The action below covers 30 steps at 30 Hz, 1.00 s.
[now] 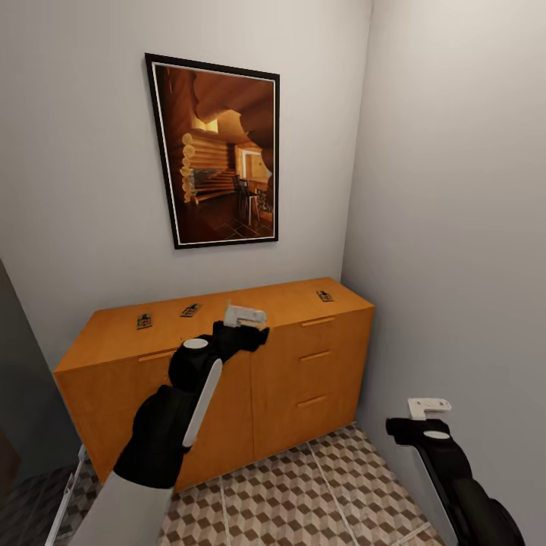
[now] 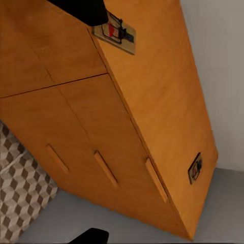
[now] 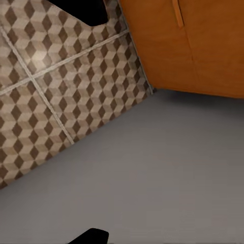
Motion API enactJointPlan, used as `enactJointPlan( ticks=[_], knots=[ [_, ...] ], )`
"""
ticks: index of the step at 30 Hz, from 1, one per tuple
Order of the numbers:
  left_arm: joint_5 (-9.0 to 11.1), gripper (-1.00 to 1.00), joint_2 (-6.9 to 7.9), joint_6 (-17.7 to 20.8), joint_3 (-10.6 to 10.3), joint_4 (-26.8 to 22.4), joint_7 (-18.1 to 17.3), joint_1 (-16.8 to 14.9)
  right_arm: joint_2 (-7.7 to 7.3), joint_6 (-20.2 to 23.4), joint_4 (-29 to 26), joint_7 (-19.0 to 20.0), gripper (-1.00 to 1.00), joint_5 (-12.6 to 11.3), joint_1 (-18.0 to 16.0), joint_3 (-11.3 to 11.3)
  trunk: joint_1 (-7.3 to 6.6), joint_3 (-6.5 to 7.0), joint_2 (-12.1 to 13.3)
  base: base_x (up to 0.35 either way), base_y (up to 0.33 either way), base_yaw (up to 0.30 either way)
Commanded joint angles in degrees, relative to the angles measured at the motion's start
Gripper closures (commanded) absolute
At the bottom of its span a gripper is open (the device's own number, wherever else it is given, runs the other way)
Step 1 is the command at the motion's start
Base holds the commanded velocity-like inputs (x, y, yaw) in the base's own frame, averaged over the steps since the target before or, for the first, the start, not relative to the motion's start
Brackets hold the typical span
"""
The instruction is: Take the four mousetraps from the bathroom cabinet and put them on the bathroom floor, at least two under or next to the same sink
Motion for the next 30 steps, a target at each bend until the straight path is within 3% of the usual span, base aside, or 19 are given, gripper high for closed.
enactJointPlan(
  ticks=[1,7,8,14,18,24,30],
  knots=[
    [0.06,-1.00,-0.01,0.52,-0.20,-0.05,0.00,-1.69,0.03,0.52,0.08,-0.31,-1.00,0.05,-0.49,0.05,0.00,-0.07,-0.04,0.000,0.000,0.000],
    [0.11,-1.00,-0.01,3.86,-0.76,0.06,0.02,-10.49,0.27,1.15,0.48,-1.73,-1.00,0.03,-2.93,0.05,0.00,-0.07,-0.04,0.000,0.000,0.000],
    [0.11,-1.00,-0.01,3.86,-0.76,0.06,0.02,-10.49,0.27,1.15,0.48,-1.73,-1.00,0.03,-2.93,0.05,0.00,-0.07,-0.04,0.000,0.000,0.000],
    [0.21,-1.00,-0.01,6.37,-0.79,0.81,0.10,-17.82,0.37,1.46,0.56,-3.09,-1.00,0.09,-5.56,0.08,0.00,-0.07,-0.04,0.000,0.000,0.000],
    [0.24,-1.00,0.02,6.83,-0.26,1.14,0.17,-20.06,0.36,1.85,0.58,-3.58,-1.00,0.10,-7.23,0.11,0.00,-0.07,-0.04,0.000,0.000,0.000],
    [0.30,-1.00,0.47,7.42,3.57,2.09,0.19,-21.86,0.33,3.32,0.63,-4.05,-1.00,0.08,-11.49,0.10,0.00,-0.07,-0.04,0.000,0.000,0.000],
    [0.57,-1.00,1.07,9.42,9.10,5.20,-0.28,-22.68,0.70,6.06,1.74,-4.45,-1.00,-0.07,-19.57,0.23,0.00,-0.07,-0.04,0.000,0.000,0.000]
  ],
)
